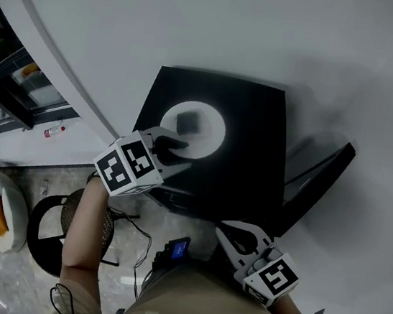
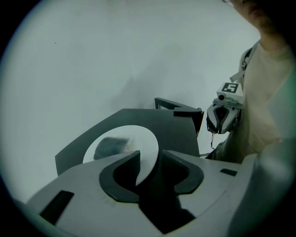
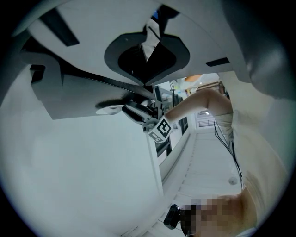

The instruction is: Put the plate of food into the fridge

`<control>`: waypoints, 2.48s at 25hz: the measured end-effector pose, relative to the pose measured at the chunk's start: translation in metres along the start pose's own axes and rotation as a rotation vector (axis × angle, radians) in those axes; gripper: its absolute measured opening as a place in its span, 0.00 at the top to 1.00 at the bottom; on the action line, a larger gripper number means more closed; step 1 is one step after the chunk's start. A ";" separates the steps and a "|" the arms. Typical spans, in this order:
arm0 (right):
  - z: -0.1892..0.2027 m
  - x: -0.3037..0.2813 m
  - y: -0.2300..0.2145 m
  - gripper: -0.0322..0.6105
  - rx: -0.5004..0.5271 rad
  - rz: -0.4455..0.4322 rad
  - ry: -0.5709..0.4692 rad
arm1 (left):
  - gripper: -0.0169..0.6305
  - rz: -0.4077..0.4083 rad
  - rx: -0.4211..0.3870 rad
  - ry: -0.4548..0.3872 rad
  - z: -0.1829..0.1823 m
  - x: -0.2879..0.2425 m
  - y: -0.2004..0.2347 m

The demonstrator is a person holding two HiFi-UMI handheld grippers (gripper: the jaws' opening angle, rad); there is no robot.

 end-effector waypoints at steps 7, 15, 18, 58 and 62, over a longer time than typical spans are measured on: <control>-0.003 -0.001 0.001 0.92 0.008 -0.010 -0.011 | 0.78 -0.016 0.006 0.009 0.001 0.002 -0.003; -0.006 0.001 0.001 0.92 0.002 -0.005 -0.010 | 0.78 0.026 0.007 0.010 0.001 0.010 -0.015; -0.004 0.001 0.003 0.92 -0.003 -0.007 -0.010 | 0.78 0.016 -0.028 -0.001 0.001 0.012 -0.020; -0.001 -0.003 0.011 0.92 -0.052 -0.010 -0.002 | 0.78 0.040 -0.022 0.001 0.007 0.022 -0.036; -0.001 -0.005 0.012 0.92 -0.034 -0.022 -0.006 | 0.78 0.053 -0.068 -0.018 0.006 0.025 -0.044</control>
Point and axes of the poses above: the fingertips, and each gripper's own axes: x backward along the fingers, y to its left, z out of its underside, the point moved 2 cm from there along x, backward along the fingers, and after that the axes turned 4 degrees about -y, right-handed, at the moved point
